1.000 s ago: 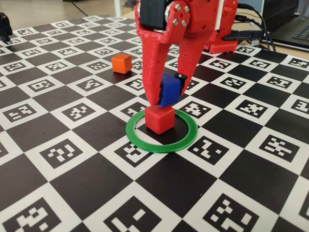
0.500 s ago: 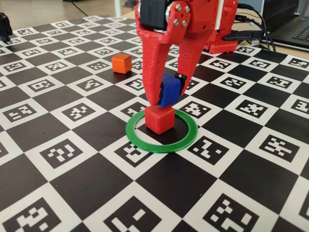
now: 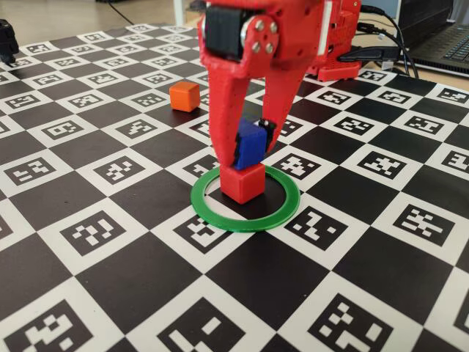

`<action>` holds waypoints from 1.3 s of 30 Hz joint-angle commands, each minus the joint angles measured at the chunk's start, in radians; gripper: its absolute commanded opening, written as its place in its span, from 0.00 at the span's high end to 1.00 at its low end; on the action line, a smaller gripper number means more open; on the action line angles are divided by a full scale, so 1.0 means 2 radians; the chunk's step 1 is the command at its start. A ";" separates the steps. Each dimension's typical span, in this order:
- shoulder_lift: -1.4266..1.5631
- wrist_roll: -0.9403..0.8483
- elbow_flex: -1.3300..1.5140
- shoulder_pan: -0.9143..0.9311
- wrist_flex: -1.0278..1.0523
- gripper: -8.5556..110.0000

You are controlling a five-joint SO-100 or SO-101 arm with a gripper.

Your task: Grab the red cube then put it in the green circle then put the blue cube on top and finally the orange cube on top

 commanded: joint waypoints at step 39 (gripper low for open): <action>0.058 0.001 -0.052 -0.021 0.067 0.41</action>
